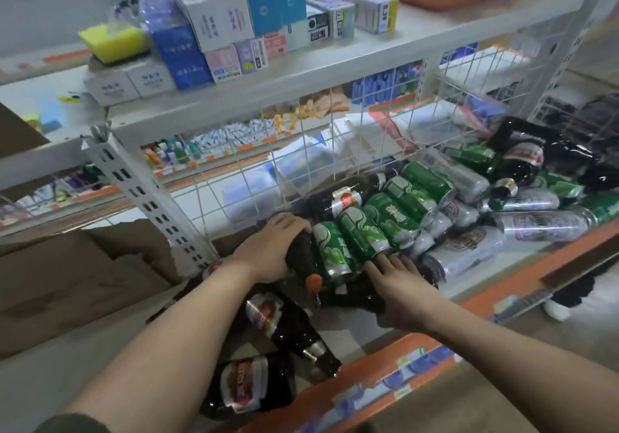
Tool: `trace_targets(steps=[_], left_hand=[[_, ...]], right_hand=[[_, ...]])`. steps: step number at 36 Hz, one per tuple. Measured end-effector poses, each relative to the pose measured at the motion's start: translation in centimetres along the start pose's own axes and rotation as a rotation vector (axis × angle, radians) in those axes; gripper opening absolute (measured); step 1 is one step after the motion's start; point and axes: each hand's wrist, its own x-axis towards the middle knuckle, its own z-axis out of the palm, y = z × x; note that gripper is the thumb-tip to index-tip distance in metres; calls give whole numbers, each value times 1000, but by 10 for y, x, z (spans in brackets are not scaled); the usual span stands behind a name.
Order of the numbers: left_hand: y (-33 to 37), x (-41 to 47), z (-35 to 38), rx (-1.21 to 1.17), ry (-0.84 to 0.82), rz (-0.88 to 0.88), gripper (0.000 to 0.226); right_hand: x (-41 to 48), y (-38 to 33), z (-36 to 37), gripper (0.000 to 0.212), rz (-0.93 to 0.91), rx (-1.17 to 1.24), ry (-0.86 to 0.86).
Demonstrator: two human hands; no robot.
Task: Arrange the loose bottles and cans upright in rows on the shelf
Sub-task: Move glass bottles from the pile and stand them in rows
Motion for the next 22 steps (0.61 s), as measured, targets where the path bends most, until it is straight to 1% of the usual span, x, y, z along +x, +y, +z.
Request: trace_targets(steps=[4,8,11,14,16,18,22], left_hand=[[7,-3,-10,-216,121,-12,57],[9,-5,-11,-384,219,-114,61],[4,-3,-9,-498,271,-189,61],[2,-4,-9,-611,303,-249,58],[1,-5,-9,-688,340,-280,58],[-1,-4,-8,-731,369,-292,57],[-2,-4,1,-724,405,-310,43]], right_hand=[[-4,0,-7,71,-19,164,139],[-12,1,-14,79,25,497,233],[-18,2,-11,69,121,745,293],[-20,0,-2,73,278,937,371],[-21,-4,5,72,353,1027,438],[-19,-8,9,69,386,1077,497],[-16,-9,14,73,401,1115,453]])
